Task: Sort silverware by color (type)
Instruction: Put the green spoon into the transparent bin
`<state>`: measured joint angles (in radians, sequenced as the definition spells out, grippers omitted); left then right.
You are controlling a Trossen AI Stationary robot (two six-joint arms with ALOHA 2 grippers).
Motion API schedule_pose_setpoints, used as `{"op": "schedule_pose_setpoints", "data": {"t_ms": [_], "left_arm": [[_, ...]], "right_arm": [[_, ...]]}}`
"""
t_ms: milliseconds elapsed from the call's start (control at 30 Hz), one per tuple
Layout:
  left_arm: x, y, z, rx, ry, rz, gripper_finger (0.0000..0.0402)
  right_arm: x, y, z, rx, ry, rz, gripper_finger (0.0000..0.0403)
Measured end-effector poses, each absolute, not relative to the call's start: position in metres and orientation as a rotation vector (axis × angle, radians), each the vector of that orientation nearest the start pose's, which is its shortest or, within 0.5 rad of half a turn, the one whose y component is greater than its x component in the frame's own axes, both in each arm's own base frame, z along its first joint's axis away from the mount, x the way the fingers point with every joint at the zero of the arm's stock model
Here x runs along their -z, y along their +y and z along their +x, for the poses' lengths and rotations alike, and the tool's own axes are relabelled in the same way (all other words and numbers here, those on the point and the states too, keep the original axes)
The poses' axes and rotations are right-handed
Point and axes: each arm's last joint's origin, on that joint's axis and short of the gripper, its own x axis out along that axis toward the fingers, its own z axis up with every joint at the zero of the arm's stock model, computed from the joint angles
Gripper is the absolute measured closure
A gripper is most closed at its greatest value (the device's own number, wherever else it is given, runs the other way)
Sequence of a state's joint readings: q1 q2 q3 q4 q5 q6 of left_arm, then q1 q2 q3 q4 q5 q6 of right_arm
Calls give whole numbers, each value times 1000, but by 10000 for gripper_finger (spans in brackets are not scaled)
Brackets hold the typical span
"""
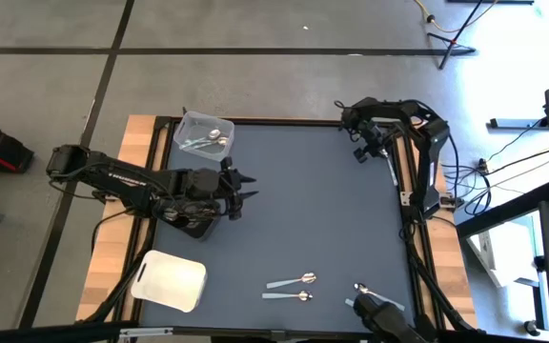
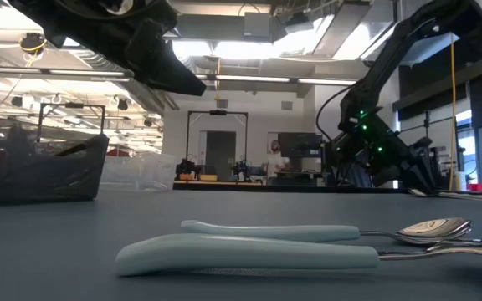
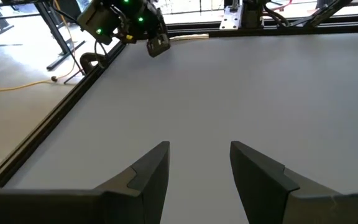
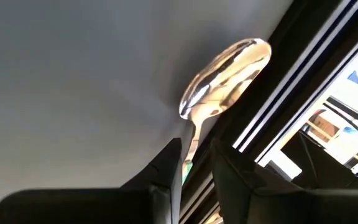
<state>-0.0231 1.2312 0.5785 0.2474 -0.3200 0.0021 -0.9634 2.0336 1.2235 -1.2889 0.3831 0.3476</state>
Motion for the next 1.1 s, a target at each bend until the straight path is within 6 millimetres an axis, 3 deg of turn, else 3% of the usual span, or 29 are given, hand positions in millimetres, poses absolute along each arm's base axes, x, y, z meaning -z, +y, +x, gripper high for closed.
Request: {"op": "schedule_pose_setpoints", "data": {"t_ms": [333,633,767,900,1100], "left_arm": [[-214,0,251,-279,401,74,236],[-214,0,251,-279,395,73,236],[-215,0,251,-279,392,73,236],[-215,-1,251,-276,391,73,237],[-215,-1,251,-276,391,74,237]], "right_arm": [[-118,-260,164,1211,2007,655,329],[-128,-272,170,1201,2001,528,329],[-124,-277,168,1230,1942,544,329],[-118,-276,165,1203,2000,560,339],[-114,-274,180,1090,1958,522,364]]}}
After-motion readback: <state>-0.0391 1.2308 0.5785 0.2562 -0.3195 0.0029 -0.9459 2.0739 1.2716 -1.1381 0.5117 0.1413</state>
